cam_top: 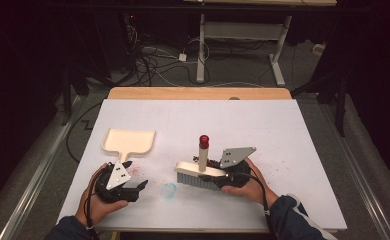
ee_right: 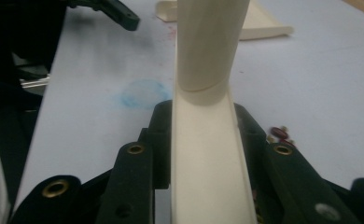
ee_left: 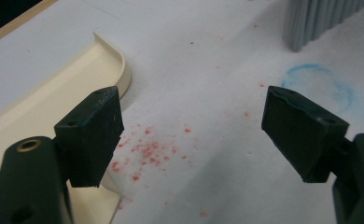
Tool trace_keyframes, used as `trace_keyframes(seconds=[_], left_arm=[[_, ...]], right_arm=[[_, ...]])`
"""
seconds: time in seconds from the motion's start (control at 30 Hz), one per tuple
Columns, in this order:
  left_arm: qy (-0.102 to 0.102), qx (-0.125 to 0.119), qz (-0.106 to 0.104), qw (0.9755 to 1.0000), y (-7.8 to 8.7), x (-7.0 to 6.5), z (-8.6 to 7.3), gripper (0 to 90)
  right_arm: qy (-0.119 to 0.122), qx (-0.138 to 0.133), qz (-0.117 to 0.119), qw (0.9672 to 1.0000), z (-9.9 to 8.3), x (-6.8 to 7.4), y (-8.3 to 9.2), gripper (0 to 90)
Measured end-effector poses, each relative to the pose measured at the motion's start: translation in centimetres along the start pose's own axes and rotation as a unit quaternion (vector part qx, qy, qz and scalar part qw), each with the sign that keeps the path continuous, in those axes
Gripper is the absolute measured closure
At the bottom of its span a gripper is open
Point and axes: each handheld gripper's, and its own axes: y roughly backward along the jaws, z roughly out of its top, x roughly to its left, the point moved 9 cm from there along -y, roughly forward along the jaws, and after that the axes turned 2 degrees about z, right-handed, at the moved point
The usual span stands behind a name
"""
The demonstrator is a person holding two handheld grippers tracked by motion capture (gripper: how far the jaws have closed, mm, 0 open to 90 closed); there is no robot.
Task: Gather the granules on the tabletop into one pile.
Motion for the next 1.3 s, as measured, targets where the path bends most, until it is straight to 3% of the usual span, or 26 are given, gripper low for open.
trace_keyframes(seconds=[0.17,0.3,0.57,0.87,1.1,1.3], left_arm=[[0.0,-0.004,0.002,1.0,0.1,0.0,0.1,20.0],[0.001,-0.006,0.003,1.0,0.2,0.1,0.2,20.0],[0.002,-0.013,0.013,0.9998,0.6,0.7,0.2,19.9],[0.002,-0.015,0.019,0.9997,0.8,0.9,0.2,19.9],[0.001,-0.012,0.019,0.9997,0.8,0.9,0.2,19.9],[0.0,-0.012,0.019,0.9997,0.8,0.8,0.2,20.0]], right_arm=[[-0.021,-0.001,-0.034,0.9992,-0.5,-2.1,0.9,67.4],[-0.027,-0.008,-0.047,0.9985,-0.3,-2.7,1.9,67.4],[-0.027,-0.003,-0.067,0.9974,0.5,-1.6,6.1,67.4],[-0.056,0.028,-0.099,0.9931,-1.4,-0.1,12.2,67.3],[-0.092,0.062,-0.088,0.9899,-3.6,1.0,15.8,67.3],[-0.143,0.092,-0.071,0.9828,-5.6,0.8,16.5,67.3]])
